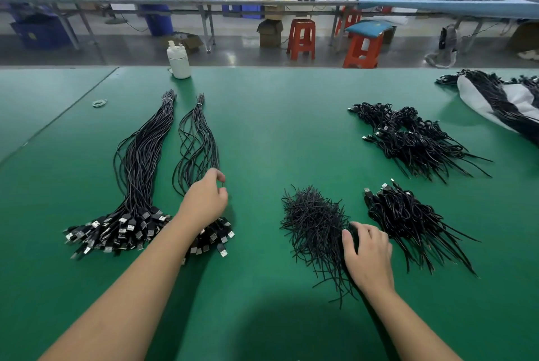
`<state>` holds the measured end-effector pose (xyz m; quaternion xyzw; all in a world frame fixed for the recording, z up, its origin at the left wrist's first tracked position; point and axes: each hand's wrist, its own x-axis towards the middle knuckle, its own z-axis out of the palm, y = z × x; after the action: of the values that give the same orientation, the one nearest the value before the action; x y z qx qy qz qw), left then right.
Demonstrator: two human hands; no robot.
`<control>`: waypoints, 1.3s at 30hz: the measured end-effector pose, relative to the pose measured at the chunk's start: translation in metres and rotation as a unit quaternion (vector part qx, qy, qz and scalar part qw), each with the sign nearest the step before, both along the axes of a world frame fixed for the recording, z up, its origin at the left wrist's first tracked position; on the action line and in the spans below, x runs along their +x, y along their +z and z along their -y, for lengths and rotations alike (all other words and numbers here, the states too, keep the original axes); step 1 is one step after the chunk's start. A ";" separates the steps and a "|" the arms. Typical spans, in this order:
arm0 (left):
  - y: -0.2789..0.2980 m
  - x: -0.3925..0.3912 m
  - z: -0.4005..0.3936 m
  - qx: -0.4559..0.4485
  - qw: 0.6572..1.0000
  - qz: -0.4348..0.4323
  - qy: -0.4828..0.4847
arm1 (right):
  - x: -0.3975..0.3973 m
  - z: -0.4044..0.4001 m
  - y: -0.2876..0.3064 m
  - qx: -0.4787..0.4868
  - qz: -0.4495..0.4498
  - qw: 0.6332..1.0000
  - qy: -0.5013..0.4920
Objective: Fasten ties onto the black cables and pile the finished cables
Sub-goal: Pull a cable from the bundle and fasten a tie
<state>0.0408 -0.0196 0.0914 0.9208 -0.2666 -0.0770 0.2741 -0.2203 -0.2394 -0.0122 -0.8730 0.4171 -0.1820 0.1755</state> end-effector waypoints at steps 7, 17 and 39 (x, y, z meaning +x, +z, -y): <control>0.031 -0.057 0.022 0.135 0.955 -0.008 -0.263 | -0.008 -0.002 0.005 0.041 0.119 0.992 -0.005; 0.063 -0.116 0.039 -0.187 0.928 -0.104 -0.304 | 0.037 -0.034 0.101 0.381 0.264 0.865 0.193; 0.063 -0.104 0.028 -0.370 0.848 -0.298 -0.236 | 0.041 -0.097 0.127 0.516 0.284 0.751 0.298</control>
<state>-0.0630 -0.0475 0.1545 0.5937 -0.3899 -0.3055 0.6342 -0.1790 -0.1426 0.1145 -0.6380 0.0969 -0.1174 0.7548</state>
